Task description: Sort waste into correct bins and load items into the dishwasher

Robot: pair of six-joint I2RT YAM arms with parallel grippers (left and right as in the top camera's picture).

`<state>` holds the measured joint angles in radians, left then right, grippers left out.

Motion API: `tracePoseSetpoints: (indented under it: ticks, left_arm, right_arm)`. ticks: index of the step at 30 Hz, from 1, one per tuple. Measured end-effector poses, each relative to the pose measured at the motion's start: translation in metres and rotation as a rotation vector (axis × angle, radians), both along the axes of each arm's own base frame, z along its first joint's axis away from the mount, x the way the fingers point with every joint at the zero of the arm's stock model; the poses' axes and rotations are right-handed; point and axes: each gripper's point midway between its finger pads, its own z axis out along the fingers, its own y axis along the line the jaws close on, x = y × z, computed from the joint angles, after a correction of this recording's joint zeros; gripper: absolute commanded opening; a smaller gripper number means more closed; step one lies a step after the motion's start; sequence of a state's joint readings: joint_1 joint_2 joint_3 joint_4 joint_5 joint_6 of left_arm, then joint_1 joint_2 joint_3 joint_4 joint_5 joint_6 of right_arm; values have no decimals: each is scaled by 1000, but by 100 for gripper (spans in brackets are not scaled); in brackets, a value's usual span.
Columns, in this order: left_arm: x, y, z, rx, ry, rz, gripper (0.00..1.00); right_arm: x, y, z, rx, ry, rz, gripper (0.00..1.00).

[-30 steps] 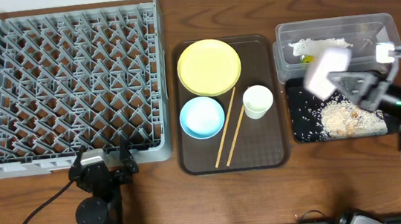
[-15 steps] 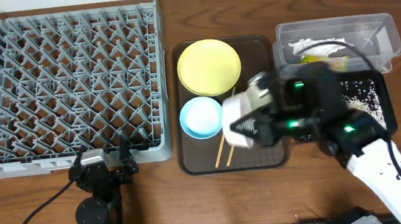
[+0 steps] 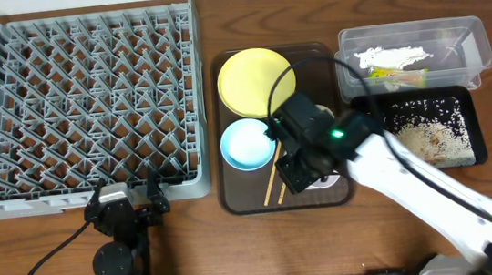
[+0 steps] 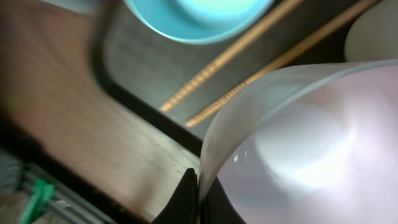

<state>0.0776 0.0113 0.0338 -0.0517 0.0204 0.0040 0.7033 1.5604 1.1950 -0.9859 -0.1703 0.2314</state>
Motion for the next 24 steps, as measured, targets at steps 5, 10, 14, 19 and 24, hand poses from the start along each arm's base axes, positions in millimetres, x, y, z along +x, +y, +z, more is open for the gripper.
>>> tracePoseSetpoints:
  ticks: [5, 10, 14, 19, 24]
  left_arm:
    - [0, 0, 0, 0, 0, 0, 89]
    - [0, 0, 0, 0, 0, 0, 89]
    - [0, 0, 0, 0, 0, 0, 89]
    - [0, 0, 0, 0, 0, 0, 89]
    - [0, 0, 0, 0, 0, 0, 89]
  right_arm:
    - [-2, -3, -37, -99, 77, 7, 2]
    - [-4, -7, -60, -153, 129, 7, 16]
    - [-6, -6, -63, -153, 147, 12, 27]
    - [1, 5, -36, -100, 130, 16, 64]
    - [54, 2, 50, 56, -106, -98, 66]
